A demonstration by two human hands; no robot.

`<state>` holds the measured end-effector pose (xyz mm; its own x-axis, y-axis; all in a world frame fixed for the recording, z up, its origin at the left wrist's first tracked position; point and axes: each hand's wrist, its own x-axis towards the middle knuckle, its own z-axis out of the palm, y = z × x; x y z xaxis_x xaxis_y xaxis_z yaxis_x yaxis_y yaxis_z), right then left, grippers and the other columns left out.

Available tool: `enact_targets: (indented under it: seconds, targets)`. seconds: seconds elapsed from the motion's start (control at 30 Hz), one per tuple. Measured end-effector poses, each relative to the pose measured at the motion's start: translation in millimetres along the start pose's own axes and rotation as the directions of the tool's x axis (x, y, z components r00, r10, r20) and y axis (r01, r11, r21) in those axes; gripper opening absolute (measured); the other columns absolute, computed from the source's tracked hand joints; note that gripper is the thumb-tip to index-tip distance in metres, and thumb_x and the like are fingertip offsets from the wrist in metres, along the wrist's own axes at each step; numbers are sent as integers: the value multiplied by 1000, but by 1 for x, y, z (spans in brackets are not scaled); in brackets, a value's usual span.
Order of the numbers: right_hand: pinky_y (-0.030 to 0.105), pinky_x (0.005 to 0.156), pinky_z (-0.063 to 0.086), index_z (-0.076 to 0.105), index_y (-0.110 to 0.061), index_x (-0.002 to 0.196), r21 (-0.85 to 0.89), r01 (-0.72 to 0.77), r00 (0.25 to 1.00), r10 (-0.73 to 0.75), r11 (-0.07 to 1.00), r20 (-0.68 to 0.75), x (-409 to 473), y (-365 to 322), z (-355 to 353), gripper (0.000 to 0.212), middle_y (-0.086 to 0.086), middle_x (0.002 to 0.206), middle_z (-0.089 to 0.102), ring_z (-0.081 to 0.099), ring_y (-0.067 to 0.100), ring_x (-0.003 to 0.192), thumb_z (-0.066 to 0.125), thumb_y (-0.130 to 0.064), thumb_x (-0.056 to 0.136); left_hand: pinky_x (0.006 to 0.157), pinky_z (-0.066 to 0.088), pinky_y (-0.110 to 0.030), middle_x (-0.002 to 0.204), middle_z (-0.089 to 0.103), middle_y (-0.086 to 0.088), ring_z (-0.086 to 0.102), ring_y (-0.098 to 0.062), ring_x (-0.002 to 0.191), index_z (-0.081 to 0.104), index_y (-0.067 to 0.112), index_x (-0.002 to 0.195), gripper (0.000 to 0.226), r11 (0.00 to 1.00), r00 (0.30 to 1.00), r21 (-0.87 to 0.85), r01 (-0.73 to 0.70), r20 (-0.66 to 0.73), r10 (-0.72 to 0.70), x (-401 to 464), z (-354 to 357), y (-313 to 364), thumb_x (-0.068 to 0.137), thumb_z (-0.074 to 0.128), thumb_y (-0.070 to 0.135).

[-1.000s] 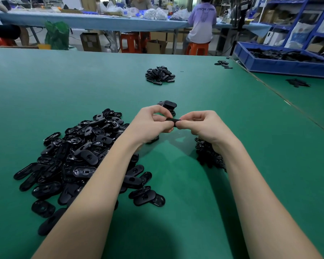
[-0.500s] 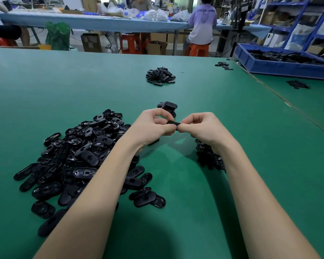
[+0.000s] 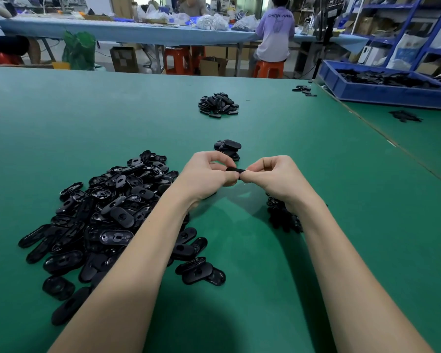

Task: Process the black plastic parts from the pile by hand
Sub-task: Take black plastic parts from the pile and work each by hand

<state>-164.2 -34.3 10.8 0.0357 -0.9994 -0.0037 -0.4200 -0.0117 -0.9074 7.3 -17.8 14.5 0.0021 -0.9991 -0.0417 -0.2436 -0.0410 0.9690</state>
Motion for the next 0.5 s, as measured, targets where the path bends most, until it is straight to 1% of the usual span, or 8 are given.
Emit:
enact_targets:
  seconds: [0.13, 0.17, 0.2, 0.23, 0.3, 0.4, 0.47, 0.5]
  targets:
    - [10, 38, 28, 68, -20, 66, -14, 8, 1000, -8, 1000, -4, -1, 2, 1, 18, -19, 44, 50, 40, 0, 38, 83, -24, 73, 65, 49, -24, 71, 74, -1, 67, -11, 63, 68, 18, 83, 18, 1000, 1000, 30, -5, -22, 6, 0, 3, 0, 82, 77, 3]
    - [10, 39, 29, 68, -20, 67, -15, 25, 1000, -25, 1000, -5, -1, 2, 1, 18, -19, 45, 50, 39, 0, 38, 83, -24, 74, 65, 49, -24, 70, 74, -1, 67, -11, 63, 67, 19, 84, 17, 999, 1000, 35, -9, -19, 9, 0, 3, 0, 82, 77, 5]
    - [10, 41, 30, 68, -20, 69, -3, 50, 999, -50, 999, -1, -1, 3, 1, 17, -18, 49, 53, 40, 0, 40, 83, -24, 75, 71, 52, -28, 72, 75, -2, 68, -12, 66, 68, 19, 85, 16, 1000, 1000, 25, -12, -7, 13, 0, 1, 0, 83, 77, 6]
    - [11, 43, 32, 68, -21, 73, 18, 81, 997, -82, 997, 8, -1, 2, 1, 16, -16, 54, 57, 43, 0, 44, 83, -24, 77, 81, 54, -35, 75, 76, -3, 69, -16, 71, 68, 18, 88, 15, 1000, 1000, 5, -16, 0, 16, 0, 0, 0, 83, 77, 7]
    - [13, 49, 38, 70, -24, 84, 15, 162, 986, -162, 987, 38, -2, 1, -1, 15, -14, 66, 65, 49, 3, 50, 83, -26, 79, 98, 52, -48, 80, 78, -6, 71, -19, 76, 69, 16, 92, 14, 999, 1000, -35, -14, -21, 13, -1, -3, 1, 84, 77, 9]
    - [23, 58, 50, 69, -35, 91, -165, 273, 962, -274, 948, 22, 1, 1, 1, 19, -16, 76, 71, 53, 5, 52, 82, -30, 77, 103, 51, -50, 85, 78, -6, 74, -18, 78, 69, 15, 94, 13, 996, 999, -87, 7, -52, -11, 0, -5, -3, 85, 75, 8]
    - [29, 65, 53, 68, -38, 88, -295, 287, 953, -304, 912, -12, 3, 2, 5, 16, -22, 76, 70, 54, 2, 54, 78, -35, 77, 103, 52, -47, 86, 78, -4, 76, -19, 82, 71, 13, 97, 10, 995, 999, -94, 18, -44, -22, 1, -5, -5, 88, 72, 9]
    - [29, 65, 52, 67, -39, 87, -332, 282, 951, -308, 900, -27, 4, 3, 6, 15, -25, 77, 70, 56, 1, 57, 77, -38, 76, 103, 52, -46, 85, 78, -2, 76, -20, 84, 72, 13, 97, 9, 995, 998, -97, 19, -54, -24, 2, -6, -6, 89, 71, 10]
